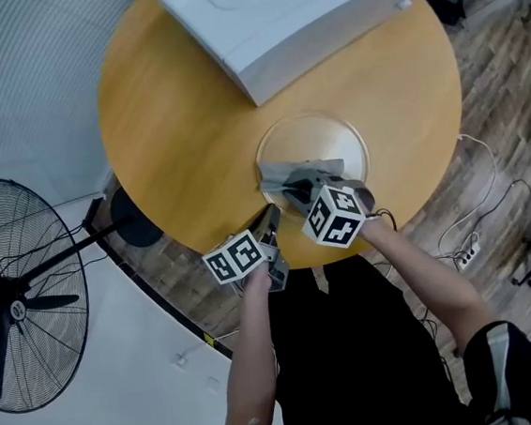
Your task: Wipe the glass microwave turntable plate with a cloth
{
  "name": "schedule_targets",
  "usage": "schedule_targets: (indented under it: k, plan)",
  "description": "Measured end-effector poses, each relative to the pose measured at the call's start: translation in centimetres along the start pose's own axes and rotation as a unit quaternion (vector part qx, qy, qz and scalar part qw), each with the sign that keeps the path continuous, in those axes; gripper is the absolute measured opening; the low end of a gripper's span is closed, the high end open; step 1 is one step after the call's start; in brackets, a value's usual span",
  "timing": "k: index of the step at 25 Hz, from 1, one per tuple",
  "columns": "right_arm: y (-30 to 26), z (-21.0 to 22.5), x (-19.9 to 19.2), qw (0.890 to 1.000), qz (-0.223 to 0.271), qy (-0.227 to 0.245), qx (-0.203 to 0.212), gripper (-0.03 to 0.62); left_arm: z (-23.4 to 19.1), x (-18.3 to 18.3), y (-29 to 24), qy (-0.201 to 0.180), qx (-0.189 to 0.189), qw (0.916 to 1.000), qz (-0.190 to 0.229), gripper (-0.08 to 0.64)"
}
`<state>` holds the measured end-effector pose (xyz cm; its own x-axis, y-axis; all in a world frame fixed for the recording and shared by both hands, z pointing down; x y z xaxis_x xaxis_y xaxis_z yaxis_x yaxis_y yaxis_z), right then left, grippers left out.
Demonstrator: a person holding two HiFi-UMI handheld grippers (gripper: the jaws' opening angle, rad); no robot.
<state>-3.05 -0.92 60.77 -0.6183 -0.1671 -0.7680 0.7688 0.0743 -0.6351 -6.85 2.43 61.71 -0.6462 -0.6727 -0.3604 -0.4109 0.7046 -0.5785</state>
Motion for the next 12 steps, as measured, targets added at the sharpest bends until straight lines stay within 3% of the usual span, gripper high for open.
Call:
schedule_targets:
  k: [3, 6, 12]
  plan:
    - [0.8, -1.8, -1.0, 0.999, -0.008, -0.001, 0.034, 0.023, 0.0, 0.0, 0.0, 0.000, 0.001, 1.0000, 0.000, 0.025]
    - [1.7, -1.9, -1.8, 0.999, -0.008, 0.006, 0.041, 0.023, 0.0, -0.1, 0.0, 0.000, 0.001, 1.0000, -0.001, 0.025]
    - [2.8, 3.7, -1.9, 1.000, 0.001, -0.004, -0.029, 0.023, 0.1, 0.1, 0.0, -0.001, 0.001, 1.0000, 0.001, 0.023]
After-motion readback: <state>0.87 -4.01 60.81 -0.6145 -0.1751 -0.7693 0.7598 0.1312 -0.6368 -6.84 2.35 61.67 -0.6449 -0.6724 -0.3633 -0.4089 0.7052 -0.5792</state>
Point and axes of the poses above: the fingertips, and each gripper's own axes: y backward along the fingers, z to its right, x out of its top, the point moved 1 cm from there along y, backward along the fingers, and after that the axes turned 10 degrees about z, right-handed, at the moved point
